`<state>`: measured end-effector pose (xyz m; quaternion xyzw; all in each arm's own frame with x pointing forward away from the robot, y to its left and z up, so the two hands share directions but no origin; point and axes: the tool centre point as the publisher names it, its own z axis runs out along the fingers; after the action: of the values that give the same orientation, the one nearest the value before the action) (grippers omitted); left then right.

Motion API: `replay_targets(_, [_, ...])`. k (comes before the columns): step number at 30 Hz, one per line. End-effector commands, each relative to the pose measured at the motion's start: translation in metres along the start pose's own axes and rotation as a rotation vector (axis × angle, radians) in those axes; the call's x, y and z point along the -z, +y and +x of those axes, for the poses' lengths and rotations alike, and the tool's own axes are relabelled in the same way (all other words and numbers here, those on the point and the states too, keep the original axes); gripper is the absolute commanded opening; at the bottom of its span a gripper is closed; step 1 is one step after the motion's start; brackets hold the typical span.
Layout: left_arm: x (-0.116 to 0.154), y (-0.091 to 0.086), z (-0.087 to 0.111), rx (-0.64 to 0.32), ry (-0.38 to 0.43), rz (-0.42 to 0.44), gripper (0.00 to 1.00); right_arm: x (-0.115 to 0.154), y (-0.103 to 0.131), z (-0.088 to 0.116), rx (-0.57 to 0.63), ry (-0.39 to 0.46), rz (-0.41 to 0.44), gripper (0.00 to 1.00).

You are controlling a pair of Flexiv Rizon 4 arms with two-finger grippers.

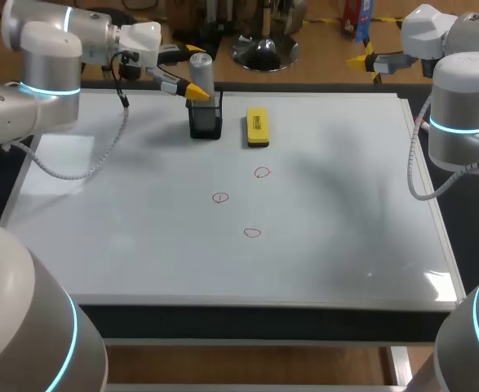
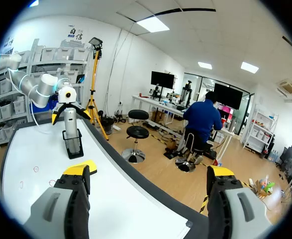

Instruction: Pick up the inspection probe, press it on each red-marked spot on the whiteboard one by one, put down the probe, pick up the eraser, and wipe off all the red marks.

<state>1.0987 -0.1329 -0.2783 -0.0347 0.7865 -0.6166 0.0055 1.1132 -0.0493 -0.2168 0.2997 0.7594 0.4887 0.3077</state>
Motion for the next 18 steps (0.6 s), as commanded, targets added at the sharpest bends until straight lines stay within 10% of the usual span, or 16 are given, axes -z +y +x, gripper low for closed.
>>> replay_targets(1, [-0.0070,0.0040,-0.0017,-0.001,0.001,0.004,1.00,-0.0001,-0.0001,-0.0004,0.000,0.001,0.001,1.00])
replay_targets(18, [-0.0099,0.0024,-0.0063,0.008,-0.022,0.033,1.00,-0.0001,-0.0001,-0.0004,0.000,0.001,0.001,1.00])
